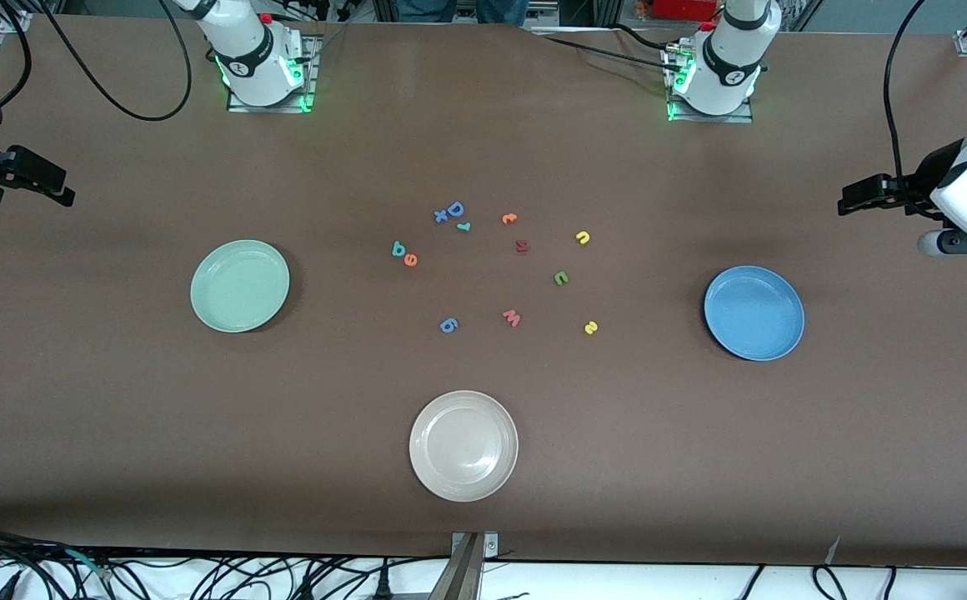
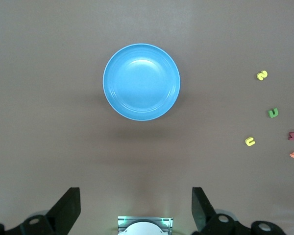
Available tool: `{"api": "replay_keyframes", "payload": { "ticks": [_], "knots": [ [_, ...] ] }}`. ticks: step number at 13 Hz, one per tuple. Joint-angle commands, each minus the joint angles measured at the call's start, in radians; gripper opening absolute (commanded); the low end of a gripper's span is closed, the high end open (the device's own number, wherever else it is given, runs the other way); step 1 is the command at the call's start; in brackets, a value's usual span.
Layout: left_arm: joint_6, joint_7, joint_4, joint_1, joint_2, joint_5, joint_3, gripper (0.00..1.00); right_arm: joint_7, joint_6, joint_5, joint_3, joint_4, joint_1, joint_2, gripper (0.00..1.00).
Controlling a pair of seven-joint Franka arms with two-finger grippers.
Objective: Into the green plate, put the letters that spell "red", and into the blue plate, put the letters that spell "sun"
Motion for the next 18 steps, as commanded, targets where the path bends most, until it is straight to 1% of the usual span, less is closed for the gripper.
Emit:
{"api": "replay_keyframes", "payload": {
  "ticks": [1, 4, 18],
  "knots": [
    [0.007, 0.021, 0.000, -0.003, -0.003, 0.034, -0.002, 1.00, -0.017, 0.022, 0.021, 0.000, -0.019, -0.002, -0.014, 1.00],
    [0.007, 0.021, 0.000, -0.003, -0.003, 0.034, -0.002, 1.00, -0.028, 0.019, 0.021, -0.003, -0.002, -0.008, 0.011, 1.00],
    [0.007, 0.021, 0.000, -0.003, -0.003, 0.034, -0.002, 1.00, -0.022, 0.011, 0.019, 0.003, -0.002, -0.005, 0.008, 1.00]
  ]
}}
